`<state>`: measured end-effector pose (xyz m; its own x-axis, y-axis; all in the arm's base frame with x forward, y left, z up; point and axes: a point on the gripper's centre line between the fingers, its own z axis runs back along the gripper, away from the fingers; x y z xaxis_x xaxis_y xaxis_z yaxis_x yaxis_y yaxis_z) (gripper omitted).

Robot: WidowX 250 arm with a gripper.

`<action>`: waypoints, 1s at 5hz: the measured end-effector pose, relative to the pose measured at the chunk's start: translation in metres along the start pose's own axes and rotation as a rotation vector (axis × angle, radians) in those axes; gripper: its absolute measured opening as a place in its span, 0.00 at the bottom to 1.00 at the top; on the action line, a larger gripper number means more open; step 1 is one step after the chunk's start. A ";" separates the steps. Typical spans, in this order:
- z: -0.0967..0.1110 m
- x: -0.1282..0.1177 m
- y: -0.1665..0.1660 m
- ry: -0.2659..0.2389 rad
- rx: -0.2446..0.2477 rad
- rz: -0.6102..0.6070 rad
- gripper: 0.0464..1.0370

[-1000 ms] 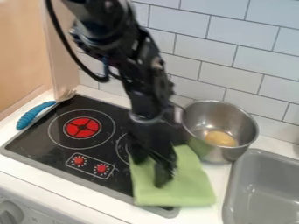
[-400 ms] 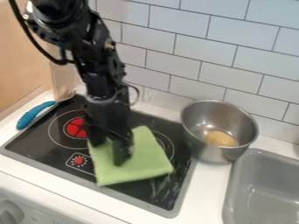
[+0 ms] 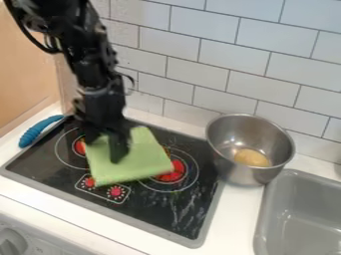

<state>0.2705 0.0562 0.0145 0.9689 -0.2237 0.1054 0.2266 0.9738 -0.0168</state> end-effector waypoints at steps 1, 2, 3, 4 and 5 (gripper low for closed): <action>0.002 0.010 0.025 -0.005 -0.004 0.050 0.96; 0.000 0.013 0.050 0.006 0.000 0.094 0.96; -0.005 0.018 0.065 0.018 0.000 0.116 0.96; -0.005 0.016 0.068 0.023 0.000 0.130 0.96; -0.006 0.016 0.068 0.026 0.002 0.133 0.96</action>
<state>0.3017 0.1189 0.0094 0.9927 -0.0933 0.0763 0.0956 0.9950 -0.0274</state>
